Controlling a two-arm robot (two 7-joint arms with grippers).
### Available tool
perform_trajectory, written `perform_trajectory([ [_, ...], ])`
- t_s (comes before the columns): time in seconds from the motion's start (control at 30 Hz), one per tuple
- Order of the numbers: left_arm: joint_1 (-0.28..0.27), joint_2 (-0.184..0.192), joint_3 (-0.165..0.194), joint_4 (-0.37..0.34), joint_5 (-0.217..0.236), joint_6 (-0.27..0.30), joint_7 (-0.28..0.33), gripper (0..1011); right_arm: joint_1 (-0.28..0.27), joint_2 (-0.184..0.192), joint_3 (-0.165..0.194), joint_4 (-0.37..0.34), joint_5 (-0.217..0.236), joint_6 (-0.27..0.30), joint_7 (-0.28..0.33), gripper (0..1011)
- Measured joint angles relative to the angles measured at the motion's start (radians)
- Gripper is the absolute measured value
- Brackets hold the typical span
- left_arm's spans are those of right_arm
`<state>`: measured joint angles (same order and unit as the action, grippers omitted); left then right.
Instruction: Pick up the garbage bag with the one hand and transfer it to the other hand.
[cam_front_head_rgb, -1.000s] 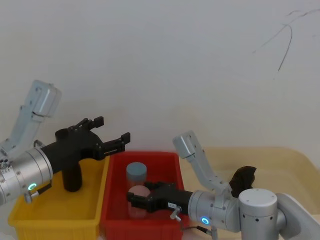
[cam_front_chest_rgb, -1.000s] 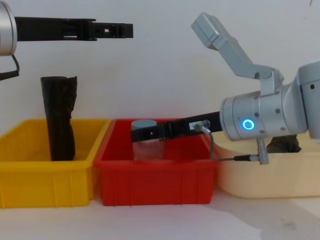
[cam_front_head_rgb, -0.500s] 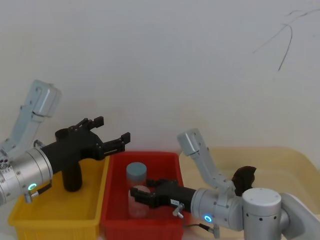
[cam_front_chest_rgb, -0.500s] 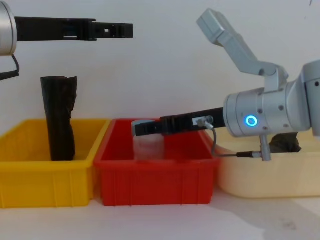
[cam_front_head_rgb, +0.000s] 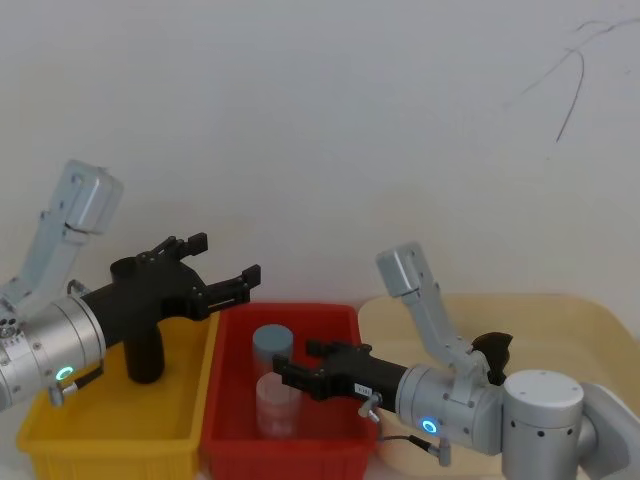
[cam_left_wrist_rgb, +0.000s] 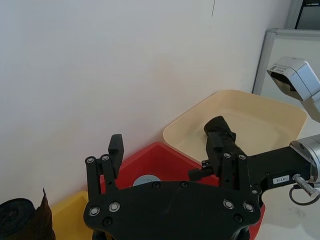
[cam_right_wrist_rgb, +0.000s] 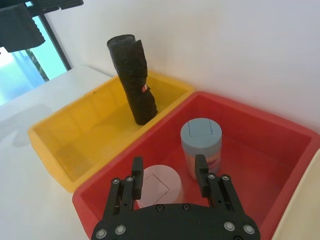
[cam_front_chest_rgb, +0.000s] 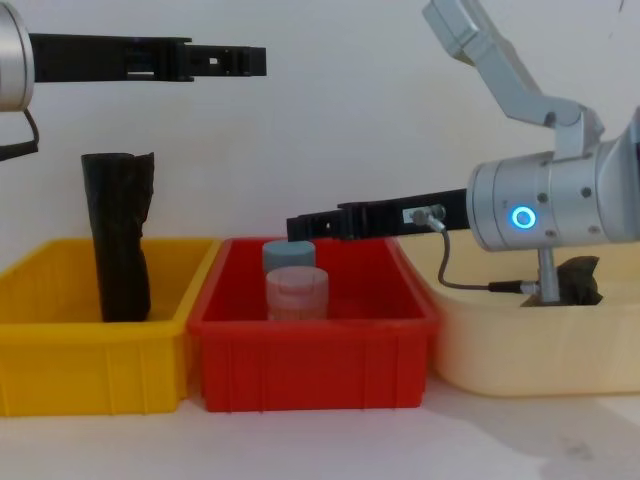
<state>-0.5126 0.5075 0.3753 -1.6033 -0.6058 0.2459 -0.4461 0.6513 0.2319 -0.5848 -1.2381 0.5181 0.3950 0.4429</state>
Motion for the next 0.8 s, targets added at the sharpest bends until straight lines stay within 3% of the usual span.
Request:
perform_trajectory([
  [0.47,0.000,0.000,0.000,0.000,0.000,0.000,0.000,1002,-0.007,0.009,0.005,-0.019,0.012,0.001,-0.008,626],
  [0.5,0.000,0.000,0.000,0.000,0.000,0.000,0.000,1002,-0.010,0.014,0.002,-0.024,0.018,0.002,-0.008,735],
  [0.67,0.000,0.000,0.000,0.000,0.000,0.000,0.000,1002,-0.011,0.015,-0.001,-0.025,0.019,0.003,-0.007,735],
  [0.7,0.000,0.000,0.000,0.000,0.000,0.000,0.000,1002,-0.011,0.015,-0.001,-0.025,0.019,0.003,-0.007,897],
  [0.8,0.000,0.000,0.000,0.000,0.000,0.000,0.000,1002,-0.013,0.018,-0.014,-0.027,0.023,0.004,0.005,912],
])
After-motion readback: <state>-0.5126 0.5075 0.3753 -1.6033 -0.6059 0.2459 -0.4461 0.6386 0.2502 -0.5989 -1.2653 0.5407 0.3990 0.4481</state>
